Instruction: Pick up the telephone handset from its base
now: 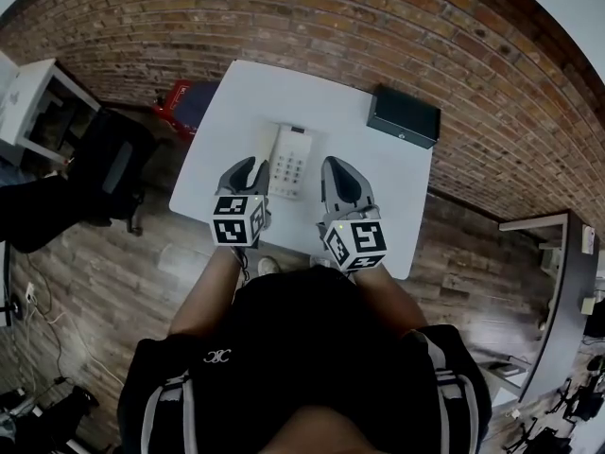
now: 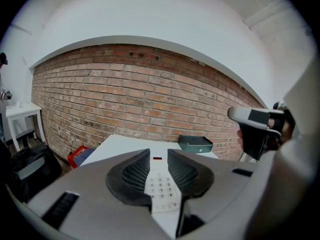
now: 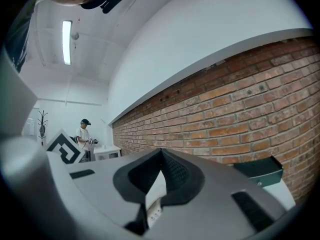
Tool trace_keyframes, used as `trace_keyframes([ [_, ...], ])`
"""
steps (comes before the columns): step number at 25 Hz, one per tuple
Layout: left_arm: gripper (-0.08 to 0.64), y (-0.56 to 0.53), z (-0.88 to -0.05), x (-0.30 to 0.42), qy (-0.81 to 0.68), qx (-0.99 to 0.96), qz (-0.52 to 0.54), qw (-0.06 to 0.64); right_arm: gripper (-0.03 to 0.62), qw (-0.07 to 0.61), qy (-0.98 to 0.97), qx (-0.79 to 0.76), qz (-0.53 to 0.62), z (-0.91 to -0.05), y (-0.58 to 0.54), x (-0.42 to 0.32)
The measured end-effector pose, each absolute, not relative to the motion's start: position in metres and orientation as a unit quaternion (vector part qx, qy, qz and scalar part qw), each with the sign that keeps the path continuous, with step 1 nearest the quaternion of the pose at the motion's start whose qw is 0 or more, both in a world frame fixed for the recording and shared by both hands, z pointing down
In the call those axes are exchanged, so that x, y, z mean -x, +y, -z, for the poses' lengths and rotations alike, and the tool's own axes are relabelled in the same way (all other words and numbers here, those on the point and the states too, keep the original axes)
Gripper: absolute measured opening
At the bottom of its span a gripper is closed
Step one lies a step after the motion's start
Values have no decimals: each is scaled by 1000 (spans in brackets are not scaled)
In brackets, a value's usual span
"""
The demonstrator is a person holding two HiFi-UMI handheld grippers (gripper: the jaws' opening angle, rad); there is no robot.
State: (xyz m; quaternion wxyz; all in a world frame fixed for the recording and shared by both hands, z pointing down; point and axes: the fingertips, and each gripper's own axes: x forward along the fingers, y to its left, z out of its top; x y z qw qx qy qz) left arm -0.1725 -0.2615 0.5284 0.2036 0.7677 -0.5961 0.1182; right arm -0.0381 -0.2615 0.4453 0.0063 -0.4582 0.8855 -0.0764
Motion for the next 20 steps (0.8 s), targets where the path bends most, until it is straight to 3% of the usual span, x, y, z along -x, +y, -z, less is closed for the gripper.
trace_keyframes([
  [5, 136, -275, -562, 177, -595, -753, -166, 226, -3, 2, 882, 463, 90, -452, -262, 30],
  [20, 154, -318, -638, 183, -581, -729, -225, 284, -2, -9, 861, 501, 92, -460, -282, 0],
])
